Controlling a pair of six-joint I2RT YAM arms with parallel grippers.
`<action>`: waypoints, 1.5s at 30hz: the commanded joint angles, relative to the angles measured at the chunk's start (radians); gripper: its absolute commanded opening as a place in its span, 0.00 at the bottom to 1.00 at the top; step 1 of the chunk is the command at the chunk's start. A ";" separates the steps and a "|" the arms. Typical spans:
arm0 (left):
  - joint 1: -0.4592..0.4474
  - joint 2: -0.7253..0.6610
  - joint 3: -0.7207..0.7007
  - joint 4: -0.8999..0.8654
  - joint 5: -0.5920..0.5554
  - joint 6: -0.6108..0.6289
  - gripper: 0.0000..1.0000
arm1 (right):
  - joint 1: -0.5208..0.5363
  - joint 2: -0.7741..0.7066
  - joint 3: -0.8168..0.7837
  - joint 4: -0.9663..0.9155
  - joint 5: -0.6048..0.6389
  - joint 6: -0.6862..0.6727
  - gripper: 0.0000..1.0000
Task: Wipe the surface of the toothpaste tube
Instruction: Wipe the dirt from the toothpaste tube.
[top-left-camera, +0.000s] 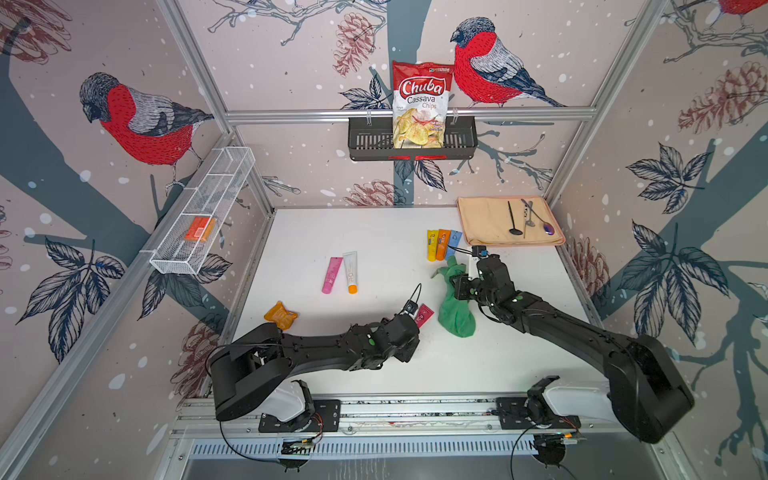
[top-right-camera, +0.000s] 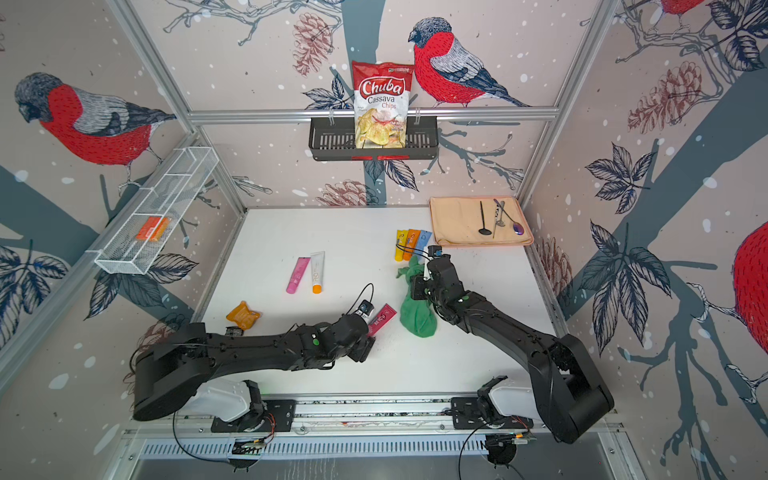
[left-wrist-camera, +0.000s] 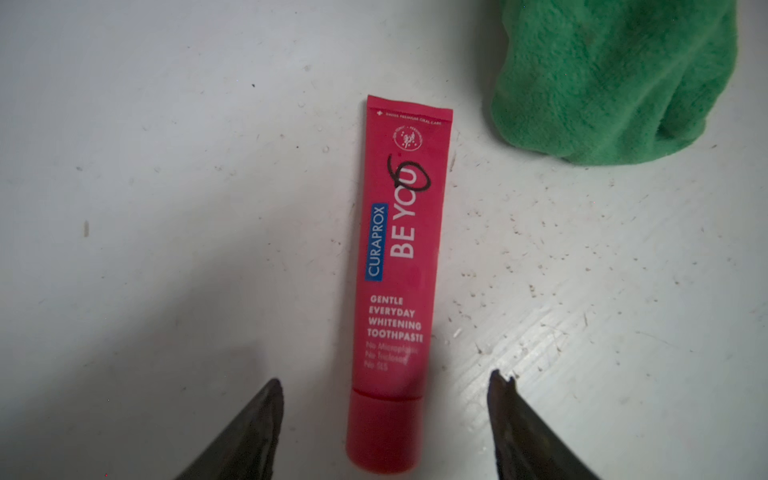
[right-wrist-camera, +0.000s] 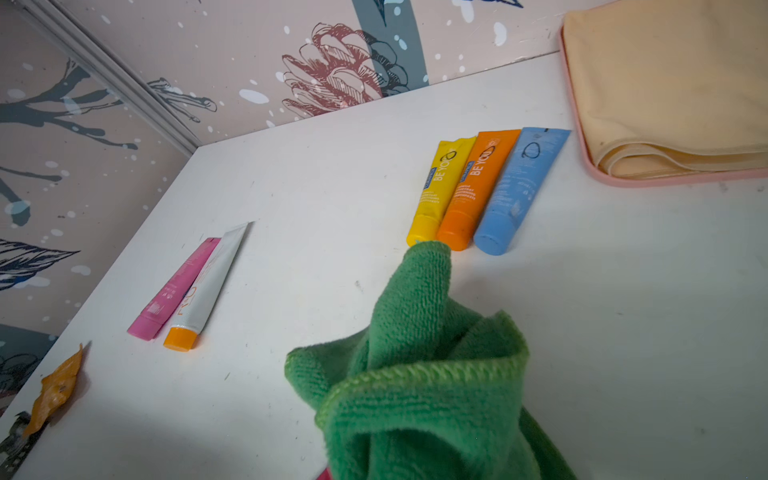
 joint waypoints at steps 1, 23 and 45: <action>0.034 -0.035 -0.042 0.073 0.080 0.003 0.61 | 0.025 0.010 0.017 -0.053 -0.029 -0.028 0.14; 0.048 0.110 0.015 0.070 0.132 0.025 0.35 | 0.169 0.206 0.017 0.033 -0.285 0.004 0.14; 0.049 0.103 0.003 0.080 0.114 0.017 0.27 | 0.216 0.441 0.090 -0.066 -0.048 0.053 0.12</action>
